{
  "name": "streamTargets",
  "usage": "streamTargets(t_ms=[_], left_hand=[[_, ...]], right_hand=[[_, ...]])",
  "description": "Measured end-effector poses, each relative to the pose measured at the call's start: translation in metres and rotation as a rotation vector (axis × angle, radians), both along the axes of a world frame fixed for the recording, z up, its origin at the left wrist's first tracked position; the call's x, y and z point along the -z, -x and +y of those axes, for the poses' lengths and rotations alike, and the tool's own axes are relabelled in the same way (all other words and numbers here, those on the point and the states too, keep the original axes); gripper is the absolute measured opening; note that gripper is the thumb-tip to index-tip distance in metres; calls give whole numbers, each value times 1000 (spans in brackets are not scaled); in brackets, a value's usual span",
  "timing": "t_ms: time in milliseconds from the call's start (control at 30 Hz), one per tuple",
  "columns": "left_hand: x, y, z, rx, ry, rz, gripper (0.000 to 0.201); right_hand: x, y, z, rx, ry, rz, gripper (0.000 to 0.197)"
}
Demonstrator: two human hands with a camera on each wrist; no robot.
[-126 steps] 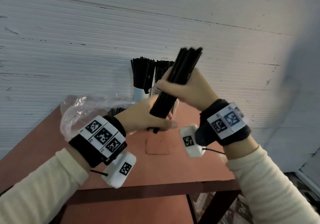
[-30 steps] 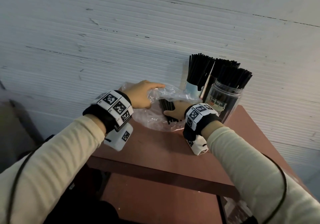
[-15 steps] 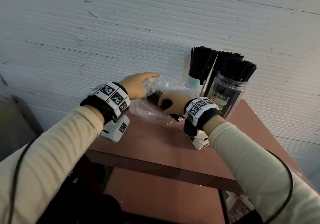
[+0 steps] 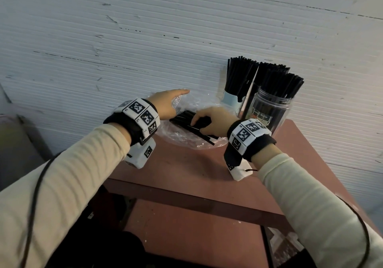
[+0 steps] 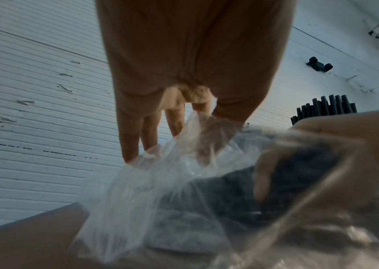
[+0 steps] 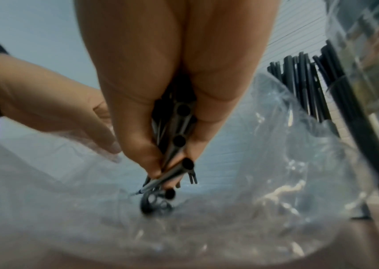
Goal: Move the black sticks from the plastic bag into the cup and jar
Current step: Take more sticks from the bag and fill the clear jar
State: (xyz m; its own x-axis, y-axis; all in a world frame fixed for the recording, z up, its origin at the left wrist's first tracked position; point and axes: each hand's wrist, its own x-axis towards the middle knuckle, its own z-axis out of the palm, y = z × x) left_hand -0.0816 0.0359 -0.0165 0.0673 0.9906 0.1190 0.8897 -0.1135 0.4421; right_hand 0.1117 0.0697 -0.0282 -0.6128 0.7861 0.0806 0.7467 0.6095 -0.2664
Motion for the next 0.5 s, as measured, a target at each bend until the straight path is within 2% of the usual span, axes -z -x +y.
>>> streamTargets(t_ms=[233, 333, 433, 500], left_hand=[[1, -2, -7, 41, -61, -4, 72], [-2, -11, -17, 67, -233, -41, 63], [-6, -36, -27, 265, -379, -13, 71], [-6, -54, -29, 364, -312, 33, 85]], right_hand=[[-34, -34, -13, -6, 137, 74, 30], [-47, -50, -21, -4, 165, 85, 29], [-56, -62, -30, -20, 186, 98, 30], [-62, -69, -38, -27, 195, 87, 30]])
